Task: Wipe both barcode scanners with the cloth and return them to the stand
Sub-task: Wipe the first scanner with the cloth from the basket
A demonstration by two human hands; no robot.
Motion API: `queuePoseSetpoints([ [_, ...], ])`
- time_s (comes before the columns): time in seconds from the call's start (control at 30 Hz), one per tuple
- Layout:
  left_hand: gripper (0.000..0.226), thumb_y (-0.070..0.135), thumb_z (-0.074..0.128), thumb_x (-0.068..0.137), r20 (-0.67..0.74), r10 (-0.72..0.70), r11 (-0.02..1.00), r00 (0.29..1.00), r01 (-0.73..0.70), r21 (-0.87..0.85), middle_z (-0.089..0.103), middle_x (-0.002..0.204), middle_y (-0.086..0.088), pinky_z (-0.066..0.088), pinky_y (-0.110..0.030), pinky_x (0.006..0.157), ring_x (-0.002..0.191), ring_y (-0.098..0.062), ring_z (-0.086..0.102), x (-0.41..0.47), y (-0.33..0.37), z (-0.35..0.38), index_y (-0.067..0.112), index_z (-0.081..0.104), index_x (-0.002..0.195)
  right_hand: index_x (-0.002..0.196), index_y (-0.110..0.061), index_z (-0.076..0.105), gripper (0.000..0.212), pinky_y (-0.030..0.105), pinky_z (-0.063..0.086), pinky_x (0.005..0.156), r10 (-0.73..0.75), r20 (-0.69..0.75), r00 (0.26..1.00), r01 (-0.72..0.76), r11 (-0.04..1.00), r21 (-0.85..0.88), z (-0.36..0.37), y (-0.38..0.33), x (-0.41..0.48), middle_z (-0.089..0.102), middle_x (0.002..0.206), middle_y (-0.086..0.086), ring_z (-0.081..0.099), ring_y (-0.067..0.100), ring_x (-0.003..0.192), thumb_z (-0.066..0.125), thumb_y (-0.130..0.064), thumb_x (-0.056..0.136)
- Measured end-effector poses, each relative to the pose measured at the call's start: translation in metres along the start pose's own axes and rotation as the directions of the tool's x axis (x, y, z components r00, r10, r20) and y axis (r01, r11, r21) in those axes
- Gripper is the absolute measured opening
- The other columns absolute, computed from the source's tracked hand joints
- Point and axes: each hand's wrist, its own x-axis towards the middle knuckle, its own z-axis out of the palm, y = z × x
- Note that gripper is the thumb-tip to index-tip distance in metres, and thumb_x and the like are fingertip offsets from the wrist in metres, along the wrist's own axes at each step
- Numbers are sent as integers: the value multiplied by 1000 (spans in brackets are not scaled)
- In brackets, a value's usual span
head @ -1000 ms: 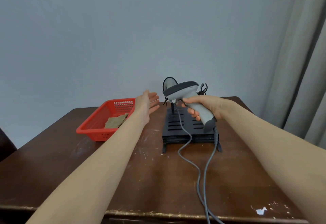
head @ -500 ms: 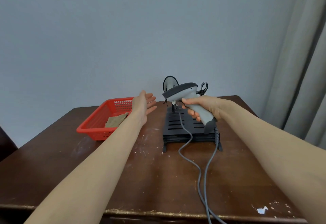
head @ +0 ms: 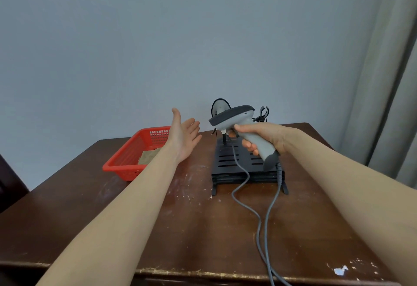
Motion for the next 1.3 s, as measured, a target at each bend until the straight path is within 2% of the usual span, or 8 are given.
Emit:
queuePoseSetpoints([
  [0.13, 97, 76, 14, 86, 44, -18, 1000, 999, 18, -22, 20, 158, -10, 17, -39, 119, 147, -21, 16, -2, 1, -2, 4, 19, 150, 96, -15, 61, 31, 18, 41, 41, -6, 7, 1000, 6, 999, -32, 2, -1, 2, 49, 56, 0, 44, 8, 45, 61, -44, 87],
  [0.3, 98, 77, 12, 85, 57, -28, 999, 998, 27, 24, 19, 158, -9, 16, -38, 120, 147, -19, 15, -3, 1, -3, 4, 17, 150, 82, -16, 58, 29, 19, 41, 42, 4, -18, 1000, -5, 996, -86, 2, -1, 3, 51, 55, -1, 44, 9, 46, 65, -44, 85],
  [0.53, 97, 76, 13, 86, 50, -31, 998, 998, 28, 59, 19, 158, -9, 16, -38, 120, 147, -19, 15, -1, 0, -5, 4, 17, 150, 81, -16, 59, 28, 19, 41, 43, 0, -21, 1000, -2, 996, -89, 3, 0, 3, 51, 55, -1, 44, 9, 46, 65, -43, 85],
  [0.73, 98, 77, 14, 85, 66, -38, 999, 997, 36, 20, 19, 158, -10, 17, -37, 120, 147, -20, 15, -2, 1, -5, 4, 16, 150, 98, -16, 64, 33, 19, 42, 42, -18, -1, 1000, 18, 997, -69, 5, -1, 3, 50, 55, 0, 44, 9, 46, 62, -46, 86],
  [1.03, 100, 78, 14, 84, 86, -41, 999, 995, 43, -24, 20, 158, -11, 18, -37, 119, 146, -20, 18, -1, 3, 0, 3, 17, 150, 81, -17, 59, 26, 19, 41, 41, -40, -25, 999, 38, 994, -98, 12, -4, 3, 50, 52, 0, 43, 10, 44, 62, -43, 87],
  [1.3, 102, 79, 17, 83, 90, -35, 998, 995, 39, -41, 24, 157, -11, 22, -39, 118, 144, -22, 26, 4, 5, 1, 3, 18, 150, 79, -16, 58, 27, 19, 41, 42, -37, -54, 998, 31, 993, -118, 15, -5, 1, 51, 52, -1, 44, 9, 43, 62, -42, 87],
])
